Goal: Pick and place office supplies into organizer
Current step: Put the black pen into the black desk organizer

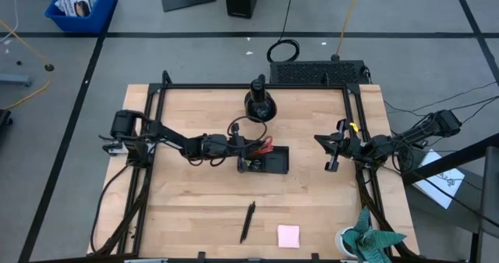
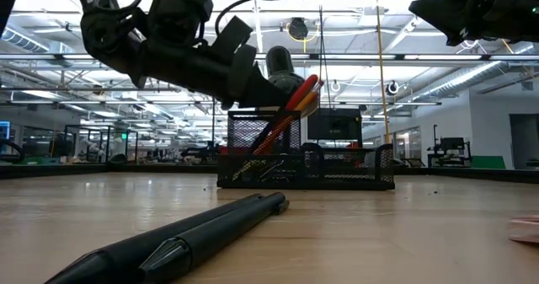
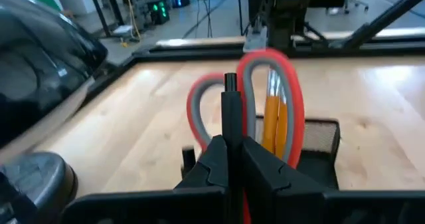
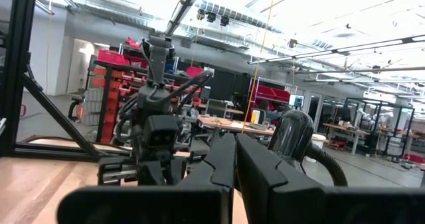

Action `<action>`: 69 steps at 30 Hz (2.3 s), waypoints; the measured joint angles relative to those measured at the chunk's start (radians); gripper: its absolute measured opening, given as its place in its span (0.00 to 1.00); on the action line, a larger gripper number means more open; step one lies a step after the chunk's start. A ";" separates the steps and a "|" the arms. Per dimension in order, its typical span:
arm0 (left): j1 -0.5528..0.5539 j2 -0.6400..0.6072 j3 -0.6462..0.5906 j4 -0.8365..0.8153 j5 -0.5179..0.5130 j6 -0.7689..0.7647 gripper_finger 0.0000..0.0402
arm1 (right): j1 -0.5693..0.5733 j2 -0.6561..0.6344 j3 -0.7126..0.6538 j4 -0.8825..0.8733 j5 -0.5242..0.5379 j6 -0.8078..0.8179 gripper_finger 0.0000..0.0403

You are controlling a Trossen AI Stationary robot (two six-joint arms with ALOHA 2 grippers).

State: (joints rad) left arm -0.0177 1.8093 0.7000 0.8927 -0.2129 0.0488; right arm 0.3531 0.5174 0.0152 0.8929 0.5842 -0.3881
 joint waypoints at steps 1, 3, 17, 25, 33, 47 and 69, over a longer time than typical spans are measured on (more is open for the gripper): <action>0.000 0.000 0.000 -0.005 0.000 0.000 0.03 | 0.000 0.000 0.000 0.000 0.000 -0.002 0.02; 0.000 0.002 0.000 -0.008 0.000 0.003 0.02 | 0.000 0.000 0.000 0.000 0.001 -0.002 0.02; -0.006 -0.005 0.000 -0.017 -0.023 0.017 0.32 | 0.000 0.000 0.000 0.000 0.021 0.001 0.02; -0.022 -0.036 0.013 -0.020 -0.024 0.073 0.40 | 0.000 0.000 0.000 0.000 0.019 0.001 0.02; -0.123 -0.195 0.209 -0.573 -0.243 -0.022 0.41 | 0.000 -0.001 0.000 0.009 0.017 0.000 0.02; -0.451 0.080 0.649 -1.221 -0.195 -0.678 0.41 | 0.000 -0.001 0.000 0.008 0.015 0.011 0.02; -0.591 0.292 0.751 -1.357 -0.207 -1.024 0.41 | 0.001 0.002 0.000 -0.023 0.016 0.061 0.02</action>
State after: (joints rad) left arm -0.6084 2.1015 1.4506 -0.4644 -0.4194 -0.9752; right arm 0.3538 0.5190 0.0154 0.8703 0.6003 -0.3267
